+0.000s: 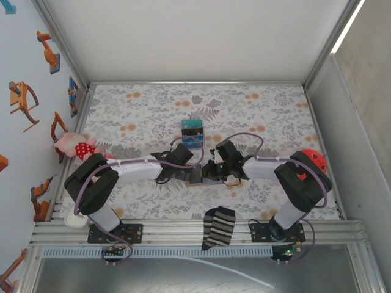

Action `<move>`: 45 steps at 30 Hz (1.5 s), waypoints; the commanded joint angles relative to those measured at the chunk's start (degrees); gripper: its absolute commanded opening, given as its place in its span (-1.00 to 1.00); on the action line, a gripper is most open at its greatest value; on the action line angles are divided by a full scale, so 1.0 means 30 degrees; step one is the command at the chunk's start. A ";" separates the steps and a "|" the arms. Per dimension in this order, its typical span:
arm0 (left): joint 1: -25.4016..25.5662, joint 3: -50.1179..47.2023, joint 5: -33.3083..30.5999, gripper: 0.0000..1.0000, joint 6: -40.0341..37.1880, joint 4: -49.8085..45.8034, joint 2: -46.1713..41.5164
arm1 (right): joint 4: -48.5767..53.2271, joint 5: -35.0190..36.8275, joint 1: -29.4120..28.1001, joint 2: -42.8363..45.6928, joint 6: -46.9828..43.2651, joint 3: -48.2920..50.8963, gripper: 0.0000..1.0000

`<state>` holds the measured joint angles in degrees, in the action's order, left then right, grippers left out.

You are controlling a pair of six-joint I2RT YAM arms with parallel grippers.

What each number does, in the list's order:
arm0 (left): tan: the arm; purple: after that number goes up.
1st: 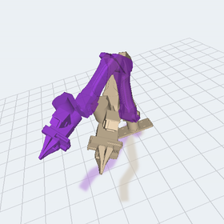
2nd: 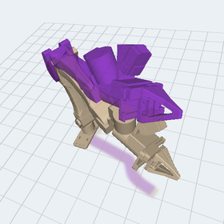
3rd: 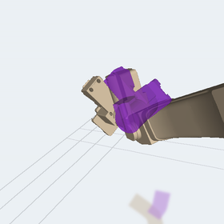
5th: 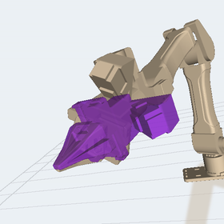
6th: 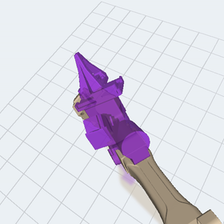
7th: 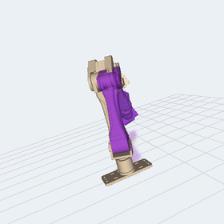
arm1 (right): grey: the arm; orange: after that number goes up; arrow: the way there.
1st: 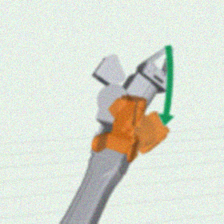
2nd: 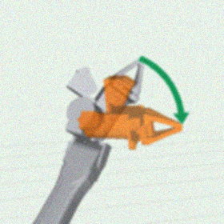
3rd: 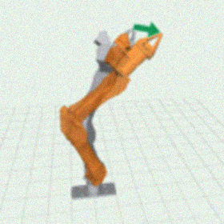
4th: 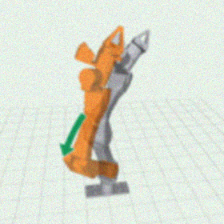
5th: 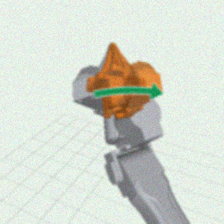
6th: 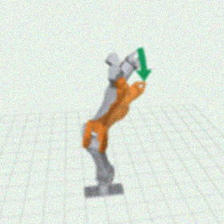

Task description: Take the credit cards out of the card holder

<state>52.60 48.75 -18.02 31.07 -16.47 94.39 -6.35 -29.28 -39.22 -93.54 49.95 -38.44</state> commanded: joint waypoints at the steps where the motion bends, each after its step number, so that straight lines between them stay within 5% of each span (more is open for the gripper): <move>1: 0.0280 0.0527 0.0182 0.94 -0.0013 -0.0453 0.0296 | -0.1077 -0.0493 0.0146 0.0388 0.0173 0.0234 -0.89; 28: 0.0231 0.0799 -0.1098 0.94 -0.0045 -0.0950 0.0618 | 0.2817 0.2170 0.0740 0.1969 -0.1446 -0.0020 -1.00; 45: 0.0135 0.1735 -0.1603 0.94 -0.0988 -0.1231 -0.0003 | 0.1408 0.1912 0.0747 0.1860 -0.0474 0.0468 -1.00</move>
<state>52.82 52.56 -22.11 29.41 -18.06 95.85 -0.75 -24.38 -37.30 -88.68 47.42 -37.45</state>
